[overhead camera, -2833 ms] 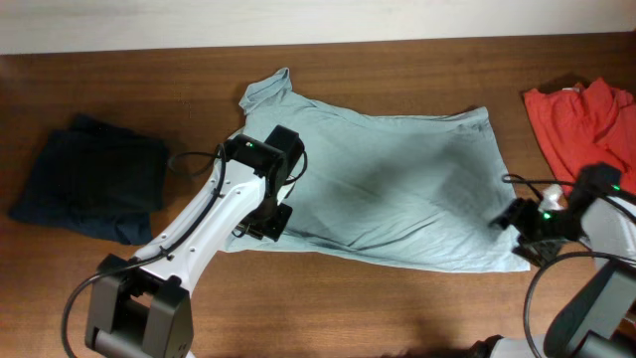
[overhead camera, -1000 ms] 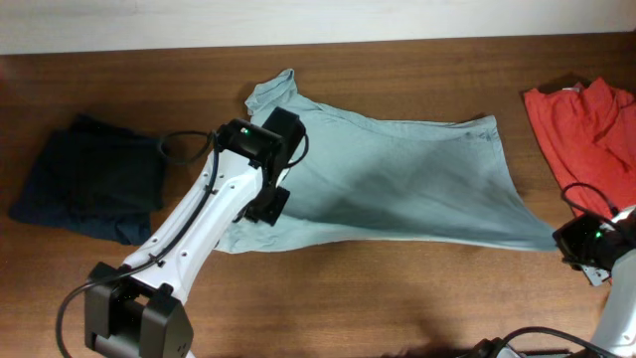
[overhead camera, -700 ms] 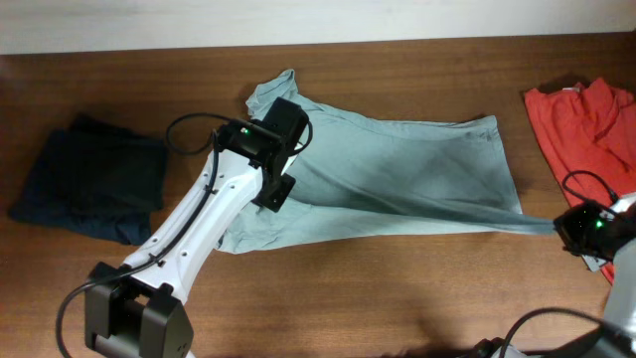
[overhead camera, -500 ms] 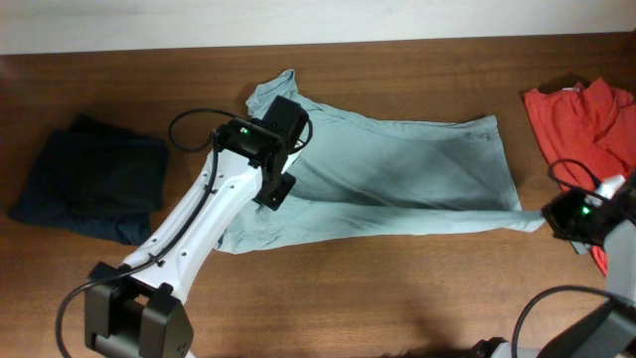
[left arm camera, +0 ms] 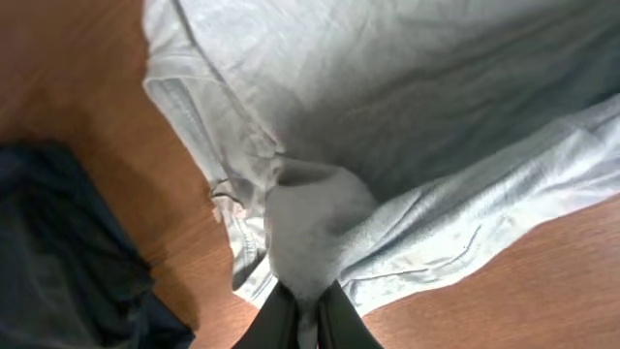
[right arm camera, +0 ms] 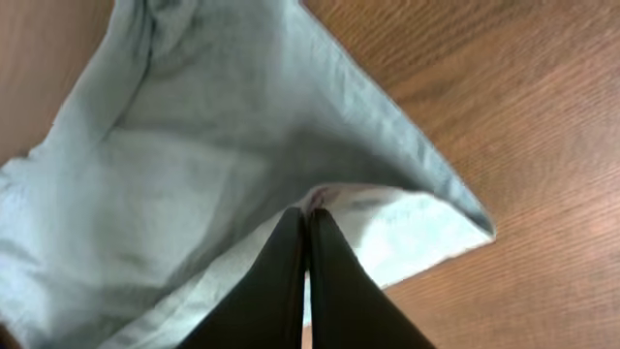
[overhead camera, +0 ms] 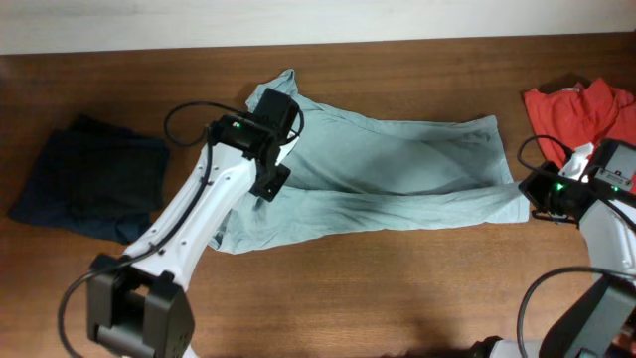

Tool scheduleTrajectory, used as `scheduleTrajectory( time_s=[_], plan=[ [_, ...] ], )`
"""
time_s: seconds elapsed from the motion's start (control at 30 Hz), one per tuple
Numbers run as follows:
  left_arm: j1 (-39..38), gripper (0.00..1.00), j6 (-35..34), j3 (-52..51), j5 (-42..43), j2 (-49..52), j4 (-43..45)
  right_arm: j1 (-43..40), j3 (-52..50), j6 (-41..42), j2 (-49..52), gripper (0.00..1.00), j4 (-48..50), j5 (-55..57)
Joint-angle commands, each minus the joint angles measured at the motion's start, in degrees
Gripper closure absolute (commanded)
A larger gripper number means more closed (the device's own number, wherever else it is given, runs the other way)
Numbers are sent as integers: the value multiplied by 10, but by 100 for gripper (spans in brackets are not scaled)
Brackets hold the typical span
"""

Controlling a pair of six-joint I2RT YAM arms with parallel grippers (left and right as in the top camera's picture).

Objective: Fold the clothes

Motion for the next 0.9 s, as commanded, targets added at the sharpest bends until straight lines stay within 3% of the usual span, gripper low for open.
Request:
scheduleTrajectory(
  time_s=[0.0, 0.37, 0.43, 0.53, 0.6, 0.67, 0.7, 0.8, 0.83, 0.87],
  plan=[
    [4, 92, 18, 9, -9, 36, 2, 4, 7, 7, 25, 95, 16, 3],
    [10, 92, 17, 9, -34, 68, 4, 4, 7, 7, 42, 93, 99, 2],
    [13, 93, 17, 9, -34, 68, 5, 5, 7, 7, 42, 79, 101, 3],
    [16, 93, 17, 9, -34, 68, 10, 7, 7, 7, 42, 67, 105, 3],
    [16, 92, 17, 9, -34, 68, 17, 6, 7, 7, 42, 52, 105, 3],
    [17, 76, 17, 9, -37, 68, 22, 6, 7, 7, 42, 44, 104, 2],
    [18, 59, 17, 9, -41, 68, 24, 6, 7, 7, 41, 41, 101, -8],
    [19, 48, 14, 9, -52, 68, 29, 6, 7, 7, 41, 38, 88, -49],
    [19, 26, 14, 9, -59, 68, 30, 6, 8, 7, 41, 37, 80, -66],
    [20, 26, 12, 10, -68, 68, 30, 6, 8, 7, 41, 37, 73, -75]
  ],
)
